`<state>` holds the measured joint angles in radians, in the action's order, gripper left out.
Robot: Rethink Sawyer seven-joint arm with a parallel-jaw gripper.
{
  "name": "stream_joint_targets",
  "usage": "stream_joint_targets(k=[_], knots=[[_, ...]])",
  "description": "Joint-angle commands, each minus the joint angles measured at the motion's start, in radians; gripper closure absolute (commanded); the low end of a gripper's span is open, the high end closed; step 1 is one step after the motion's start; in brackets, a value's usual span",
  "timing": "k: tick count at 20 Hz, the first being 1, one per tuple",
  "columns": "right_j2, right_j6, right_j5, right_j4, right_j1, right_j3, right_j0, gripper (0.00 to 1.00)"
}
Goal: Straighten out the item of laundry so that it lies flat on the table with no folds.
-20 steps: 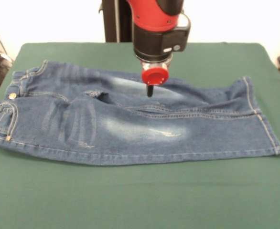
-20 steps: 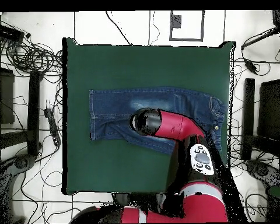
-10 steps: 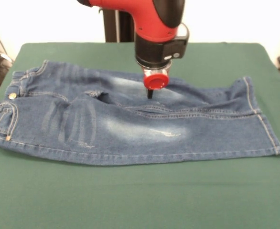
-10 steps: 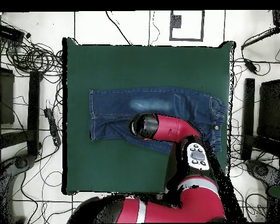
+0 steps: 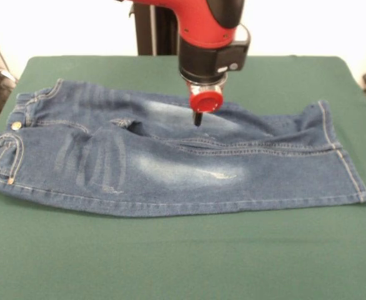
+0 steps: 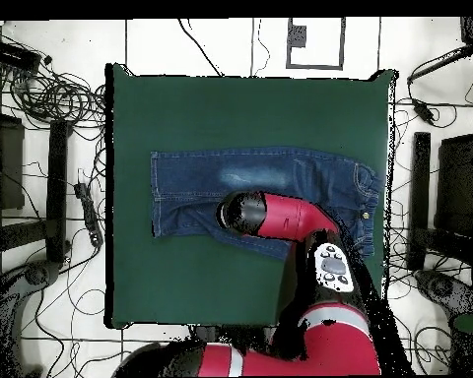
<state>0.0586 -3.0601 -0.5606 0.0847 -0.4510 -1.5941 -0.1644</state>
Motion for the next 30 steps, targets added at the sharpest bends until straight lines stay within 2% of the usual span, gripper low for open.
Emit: stream_joint_targets(k=[1,5,12,19,24,30], knots=[[-0.119,0.022,-0.013,-0.026,-0.06,-0.102,0.045,1.0],[-0.119,0.001,-0.007,-0.035,-0.065,-0.112,0.059,1.0],[-0.094,-0.034,0.023,-0.027,-0.013,-0.079,0.095,1.0],[-0.083,-0.069,0.031,-0.052,-0.034,-0.118,0.127,1.0],[-0.092,-0.063,0.051,-0.063,-0.038,-0.15,0.123,1.0],[-0.093,-0.03,0.105,-0.037,0.008,-0.138,0.098,1.0]])
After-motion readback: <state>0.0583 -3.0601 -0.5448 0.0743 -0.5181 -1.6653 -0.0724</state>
